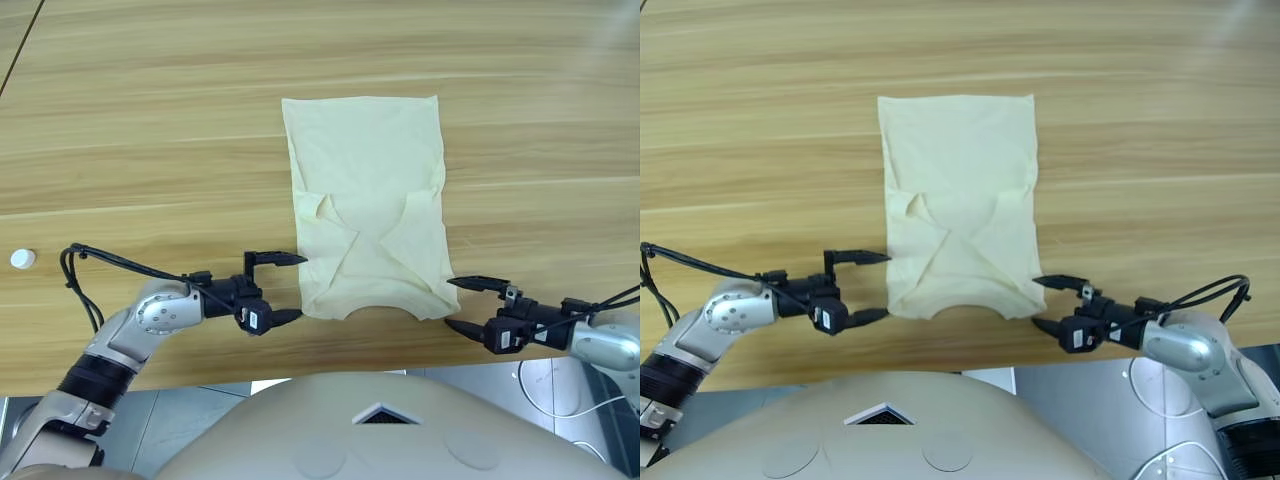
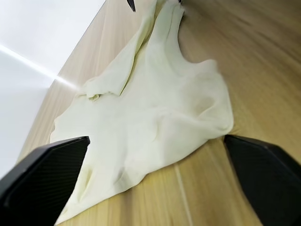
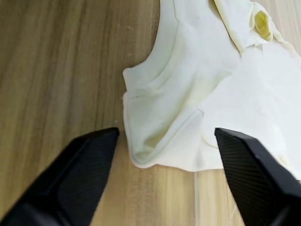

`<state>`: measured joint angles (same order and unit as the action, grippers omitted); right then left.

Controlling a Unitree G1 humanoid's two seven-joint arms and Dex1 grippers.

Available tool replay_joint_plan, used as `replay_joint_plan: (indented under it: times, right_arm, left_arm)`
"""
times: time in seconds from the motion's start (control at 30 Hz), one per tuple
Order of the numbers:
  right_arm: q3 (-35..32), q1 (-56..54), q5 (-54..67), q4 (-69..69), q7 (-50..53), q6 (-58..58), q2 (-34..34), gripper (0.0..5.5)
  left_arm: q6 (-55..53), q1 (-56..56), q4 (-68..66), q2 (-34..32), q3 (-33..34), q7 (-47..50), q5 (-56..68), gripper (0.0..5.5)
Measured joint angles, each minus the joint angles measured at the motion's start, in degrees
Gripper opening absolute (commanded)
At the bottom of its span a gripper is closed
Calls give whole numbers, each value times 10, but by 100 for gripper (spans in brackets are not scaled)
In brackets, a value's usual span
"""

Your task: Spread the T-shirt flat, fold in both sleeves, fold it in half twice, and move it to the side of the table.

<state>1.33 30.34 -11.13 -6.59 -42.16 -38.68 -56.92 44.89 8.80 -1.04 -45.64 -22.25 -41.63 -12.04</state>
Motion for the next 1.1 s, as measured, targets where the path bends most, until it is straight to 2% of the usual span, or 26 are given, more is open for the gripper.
replay_joint_plan:
  times: [0.57,0.93,1.1]
  right_arm:
    - [37,-28,-33,12,22,16,16,9]
    - [38,-22,-31,3,21,18,15,0]
    - [38,-16,-24,-1,21,15,15,0]
  left_arm:
    - [12,-2,-14,0,-33,-22,-1,189]
    - [14,-11,-18,1,-37,-24,-6,11]
    - [12,1,-7,0,-44,-39,14,0]
